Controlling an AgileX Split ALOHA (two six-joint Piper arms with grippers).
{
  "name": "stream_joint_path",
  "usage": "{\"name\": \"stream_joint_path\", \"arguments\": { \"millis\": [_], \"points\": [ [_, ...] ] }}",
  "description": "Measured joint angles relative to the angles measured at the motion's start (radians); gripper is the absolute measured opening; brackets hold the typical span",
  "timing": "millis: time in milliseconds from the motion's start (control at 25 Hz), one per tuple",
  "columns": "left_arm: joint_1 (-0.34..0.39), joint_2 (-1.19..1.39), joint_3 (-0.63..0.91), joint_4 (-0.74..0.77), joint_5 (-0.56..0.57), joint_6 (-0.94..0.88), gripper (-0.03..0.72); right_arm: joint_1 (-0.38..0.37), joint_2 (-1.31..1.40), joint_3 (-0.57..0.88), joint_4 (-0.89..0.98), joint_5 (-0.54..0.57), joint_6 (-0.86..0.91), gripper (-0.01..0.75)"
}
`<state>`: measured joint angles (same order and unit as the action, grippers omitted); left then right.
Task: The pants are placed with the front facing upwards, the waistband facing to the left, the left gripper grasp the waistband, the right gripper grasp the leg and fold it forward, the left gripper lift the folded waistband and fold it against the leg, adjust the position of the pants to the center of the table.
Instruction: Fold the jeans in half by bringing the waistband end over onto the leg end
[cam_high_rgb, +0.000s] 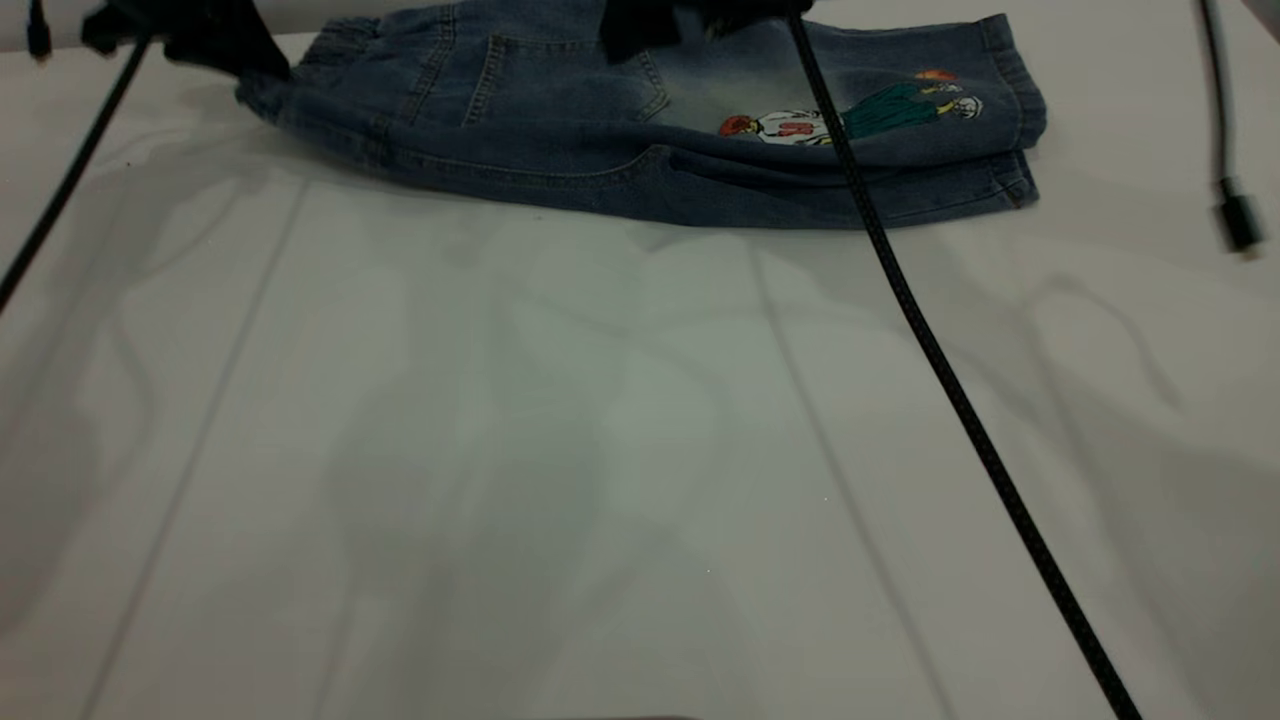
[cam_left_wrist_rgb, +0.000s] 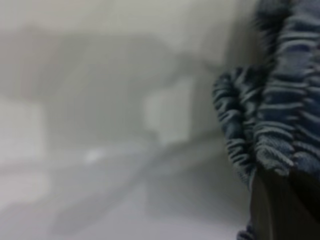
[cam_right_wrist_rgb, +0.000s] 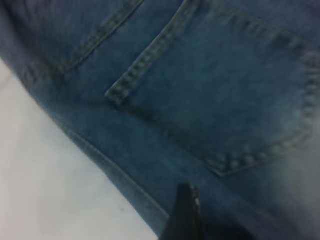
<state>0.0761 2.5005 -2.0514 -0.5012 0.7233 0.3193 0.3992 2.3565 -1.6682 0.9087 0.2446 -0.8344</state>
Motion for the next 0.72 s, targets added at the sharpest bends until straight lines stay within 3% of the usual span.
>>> {"name": "stream_joint_path", "arguments": {
  "millis": [360,720],
  "points": [
    [-0.022,-0.132,0.0,0.002,0.11,0.057,0.036,0.0,0.135,-0.13,-0.002,0.061,-0.039,0.538],
    [-0.151,-0.27,0.0,0.005,0.113,0.117,0.036,0.003,0.182,-0.137,0.071,0.267,-0.031,0.497]
  ]
}}
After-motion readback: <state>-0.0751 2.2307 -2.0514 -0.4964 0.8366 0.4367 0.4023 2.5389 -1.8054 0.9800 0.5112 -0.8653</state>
